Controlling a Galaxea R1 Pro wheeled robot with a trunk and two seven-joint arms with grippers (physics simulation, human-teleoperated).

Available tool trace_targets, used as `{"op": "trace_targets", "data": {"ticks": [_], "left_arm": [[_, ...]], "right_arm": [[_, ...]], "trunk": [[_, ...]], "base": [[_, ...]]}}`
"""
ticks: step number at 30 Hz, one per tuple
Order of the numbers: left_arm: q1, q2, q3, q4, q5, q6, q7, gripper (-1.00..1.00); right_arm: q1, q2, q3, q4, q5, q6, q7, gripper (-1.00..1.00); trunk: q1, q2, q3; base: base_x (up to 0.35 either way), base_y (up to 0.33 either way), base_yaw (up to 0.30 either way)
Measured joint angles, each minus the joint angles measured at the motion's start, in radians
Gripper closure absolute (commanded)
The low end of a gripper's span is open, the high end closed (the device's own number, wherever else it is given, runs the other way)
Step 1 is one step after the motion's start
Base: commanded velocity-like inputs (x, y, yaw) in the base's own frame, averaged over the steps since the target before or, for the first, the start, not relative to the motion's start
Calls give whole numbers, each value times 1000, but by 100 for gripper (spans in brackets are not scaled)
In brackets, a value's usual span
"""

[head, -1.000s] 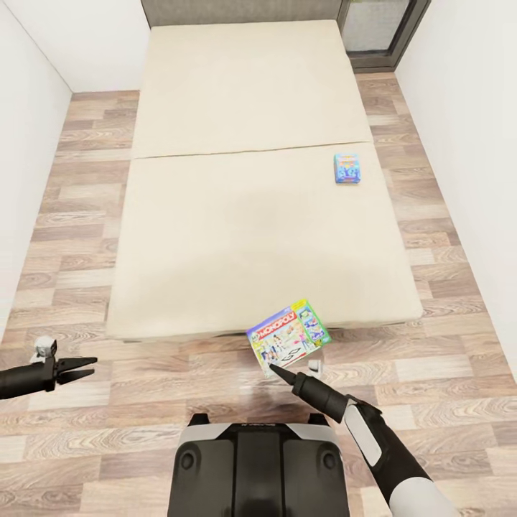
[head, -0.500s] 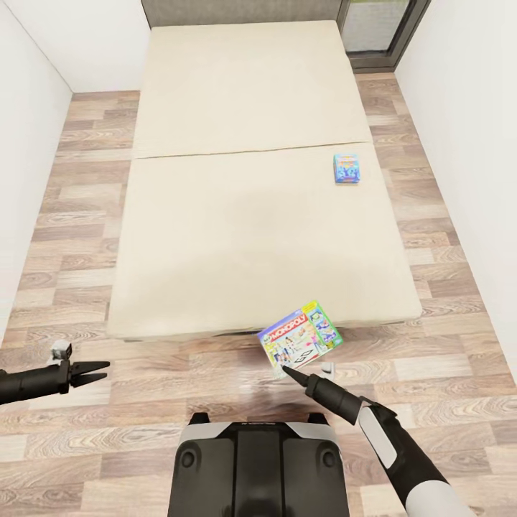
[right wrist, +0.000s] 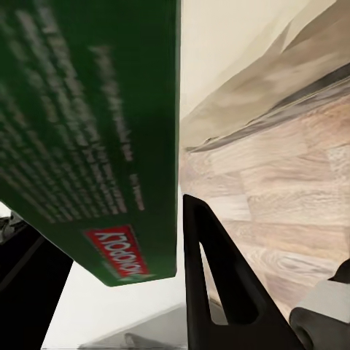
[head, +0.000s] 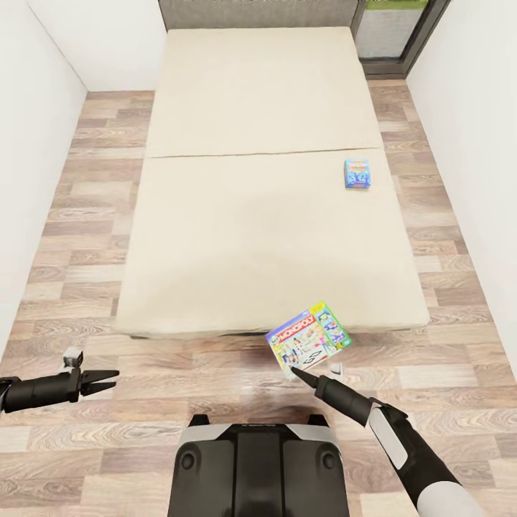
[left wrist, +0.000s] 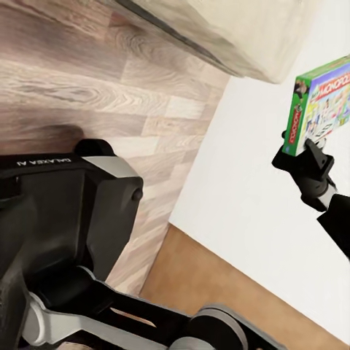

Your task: Put all the toys in the child's room - the three board games (two on the bed and one on the table), the two jigsaw puzzles on the table, and the tennis ball on the table - inside the toy box on the table in the child's room.

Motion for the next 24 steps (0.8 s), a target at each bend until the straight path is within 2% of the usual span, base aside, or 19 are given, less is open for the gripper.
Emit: {"op": "trace_targets", "data": {"ticks": [13,18,24], "left_arm": [[3,-6,0,-4,1,-15,0,-100],[3,-2,0,-5,0,-15,0,-100],[3,-1,-1,-6,1,-14,0,-100]], "right_arm": [[0,-2,-1,0,0,-4,4,100],[7,-2,0,1,1,-9,29,100],[15,-2,0,1,1,-13,38,100]], "trunk": [[0,0,17],[0,0,24],[0,0,33]], "base": [[0,0,179],[0,0,162],[0,0,71]]}}
